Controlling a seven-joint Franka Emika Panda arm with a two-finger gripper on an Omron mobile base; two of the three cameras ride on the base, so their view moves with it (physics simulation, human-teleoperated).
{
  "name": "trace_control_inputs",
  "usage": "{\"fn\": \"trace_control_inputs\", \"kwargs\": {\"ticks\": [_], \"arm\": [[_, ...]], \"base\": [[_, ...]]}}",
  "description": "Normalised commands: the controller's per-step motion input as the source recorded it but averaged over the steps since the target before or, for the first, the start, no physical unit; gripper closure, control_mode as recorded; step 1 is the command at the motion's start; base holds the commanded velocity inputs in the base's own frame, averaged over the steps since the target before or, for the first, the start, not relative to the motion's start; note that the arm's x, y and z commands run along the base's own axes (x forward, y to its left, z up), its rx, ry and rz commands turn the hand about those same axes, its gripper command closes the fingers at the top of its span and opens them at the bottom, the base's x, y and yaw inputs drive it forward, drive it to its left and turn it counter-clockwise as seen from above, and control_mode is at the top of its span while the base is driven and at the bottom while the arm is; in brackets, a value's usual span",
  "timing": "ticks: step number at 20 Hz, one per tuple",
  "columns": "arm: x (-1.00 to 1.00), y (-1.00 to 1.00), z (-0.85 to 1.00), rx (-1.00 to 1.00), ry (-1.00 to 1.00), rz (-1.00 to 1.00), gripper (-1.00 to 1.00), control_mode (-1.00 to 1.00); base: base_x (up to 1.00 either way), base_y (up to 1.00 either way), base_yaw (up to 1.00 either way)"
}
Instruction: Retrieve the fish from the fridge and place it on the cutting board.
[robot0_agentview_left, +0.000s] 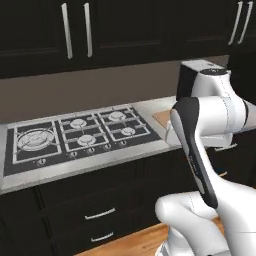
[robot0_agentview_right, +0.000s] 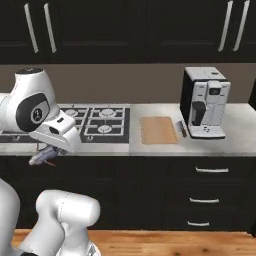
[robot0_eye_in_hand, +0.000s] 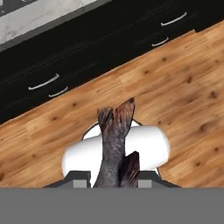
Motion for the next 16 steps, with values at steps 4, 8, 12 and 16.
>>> {"fn": "trace_control_inputs", "kwargs": {"ticks": [4,8,12,16], "arm": [[0.0,0.0,0.0,0.0,0.0,0.0,1.0,1.0],[0.0,0.0,0.0,0.0,0.0,0.0,1.0,1.0],[0.0,0.0,0.0,0.0,0.0,0.0,1.0,1.0],[0.0,0.0,0.0,0.0,0.0,0.0,1.0,1.0]], "base": [[0.51,-0.89,0.61],[0.57,-0.92,0.17],[0.54,-0.75,0.0],[0.14,-0.1,0.0]]}}
